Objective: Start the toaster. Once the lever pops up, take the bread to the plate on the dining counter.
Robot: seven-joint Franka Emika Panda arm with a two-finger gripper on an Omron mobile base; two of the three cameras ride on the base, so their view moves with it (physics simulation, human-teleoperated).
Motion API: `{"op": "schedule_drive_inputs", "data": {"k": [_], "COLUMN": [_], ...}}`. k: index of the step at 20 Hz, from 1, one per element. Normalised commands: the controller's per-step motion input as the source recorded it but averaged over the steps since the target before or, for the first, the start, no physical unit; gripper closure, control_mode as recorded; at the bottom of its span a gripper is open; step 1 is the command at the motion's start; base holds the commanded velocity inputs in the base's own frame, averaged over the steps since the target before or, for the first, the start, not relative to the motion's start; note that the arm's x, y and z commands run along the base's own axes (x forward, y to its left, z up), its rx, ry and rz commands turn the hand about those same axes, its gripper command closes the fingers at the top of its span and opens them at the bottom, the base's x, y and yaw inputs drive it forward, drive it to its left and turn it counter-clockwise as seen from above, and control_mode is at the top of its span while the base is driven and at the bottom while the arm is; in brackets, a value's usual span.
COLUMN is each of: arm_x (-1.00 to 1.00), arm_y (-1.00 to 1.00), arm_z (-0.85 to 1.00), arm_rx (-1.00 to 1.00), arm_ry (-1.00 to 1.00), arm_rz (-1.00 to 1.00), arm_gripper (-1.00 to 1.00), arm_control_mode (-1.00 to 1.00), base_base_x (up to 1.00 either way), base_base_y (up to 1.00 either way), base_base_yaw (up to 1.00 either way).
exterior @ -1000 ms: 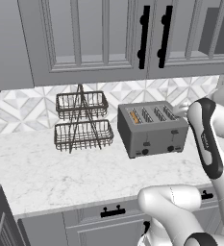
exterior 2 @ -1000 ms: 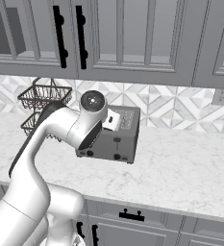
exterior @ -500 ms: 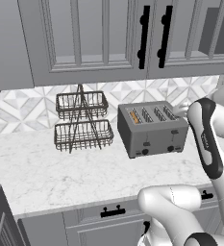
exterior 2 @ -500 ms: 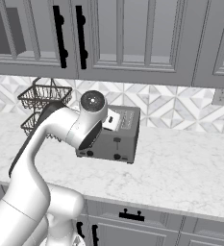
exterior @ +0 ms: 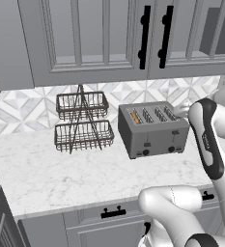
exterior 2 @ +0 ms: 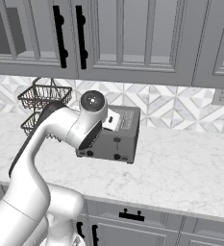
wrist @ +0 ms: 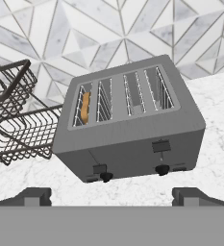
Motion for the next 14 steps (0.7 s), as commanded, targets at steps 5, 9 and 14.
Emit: {"op": "schedule_drive_inputs", "data": {"k": [5,9,14], "arm_x": [0.00,0.00,0.00], "arm_y": [0.00,0.00,0.00], "arm_z": [0.00,0.00,0.00], "arm_rx": [0.00,0.00,0.00], "arm_ry": [0.00,0.00,0.00], "arm_rz": [0.00,0.00,0.00], "arm_gripper": [-1.00,-1.00,-1.00], "arm_control_mode": [-1.00,-1.00,-1.00], "base_base_x": [0.00,0.00,0.00], "base_base_y": [0.00,0.00,0.00], "base_base_yaw": [0.00,0.00,0.00]}}
